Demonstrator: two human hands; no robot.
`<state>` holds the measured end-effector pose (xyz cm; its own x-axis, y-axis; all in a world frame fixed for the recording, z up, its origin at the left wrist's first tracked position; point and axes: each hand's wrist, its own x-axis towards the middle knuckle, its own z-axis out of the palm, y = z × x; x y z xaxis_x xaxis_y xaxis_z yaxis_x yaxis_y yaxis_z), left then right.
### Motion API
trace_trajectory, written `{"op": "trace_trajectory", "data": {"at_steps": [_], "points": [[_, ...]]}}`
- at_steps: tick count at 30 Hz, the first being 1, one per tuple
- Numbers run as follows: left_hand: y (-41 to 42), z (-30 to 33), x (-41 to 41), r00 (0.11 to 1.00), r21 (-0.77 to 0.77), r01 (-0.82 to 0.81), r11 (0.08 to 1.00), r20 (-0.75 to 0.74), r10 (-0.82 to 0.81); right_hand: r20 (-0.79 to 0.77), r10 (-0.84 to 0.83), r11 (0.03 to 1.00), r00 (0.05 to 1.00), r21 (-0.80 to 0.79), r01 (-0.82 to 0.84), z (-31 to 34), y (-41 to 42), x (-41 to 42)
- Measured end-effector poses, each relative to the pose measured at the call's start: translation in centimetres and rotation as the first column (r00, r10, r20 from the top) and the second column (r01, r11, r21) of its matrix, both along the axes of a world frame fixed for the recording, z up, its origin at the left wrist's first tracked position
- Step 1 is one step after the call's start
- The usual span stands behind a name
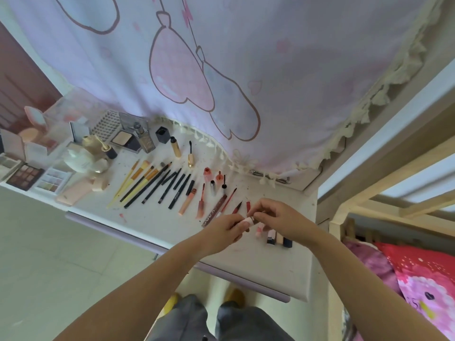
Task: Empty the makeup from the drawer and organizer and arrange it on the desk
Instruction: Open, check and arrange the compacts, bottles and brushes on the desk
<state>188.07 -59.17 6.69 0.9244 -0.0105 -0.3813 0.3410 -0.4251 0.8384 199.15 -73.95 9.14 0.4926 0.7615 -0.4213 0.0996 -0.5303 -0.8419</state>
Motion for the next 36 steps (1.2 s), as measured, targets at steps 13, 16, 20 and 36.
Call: {"op": "trace_trajectory", "data": {"at_steps": [13,16,20,36], "points": [[-0.5,-1.4,-1.4,0.993,0.198,0.114,0.973,-0.024,-0.112,-0.132,0.070,0.946,0.989,-0.305,-0.108,-0.2,-1.1,-1.5],[-0.6,-1.2,-1.2,0.992,0.210,0.127,0.969,-0.039,-0.122,-0.038,0.085,0.951,0.996,-0.294,-0.092,-0.1,-1.2,-1.5],[-0.6,-0.5,-0.4,0.974,-0.007,0.127,0.992,-0.191,-0.126,-0.008,0.109,0.972,0.994,-0.210,-0.109,0.3,-2.4,-0.8],[-3.1,-2.8,4.1,0.992,-0.081,-0.130,0.988,-0.008,0.130,-0.317,-0.355,0.932,0.880,-0.045,0.360,-2.8,-8.3,2.0]]}}
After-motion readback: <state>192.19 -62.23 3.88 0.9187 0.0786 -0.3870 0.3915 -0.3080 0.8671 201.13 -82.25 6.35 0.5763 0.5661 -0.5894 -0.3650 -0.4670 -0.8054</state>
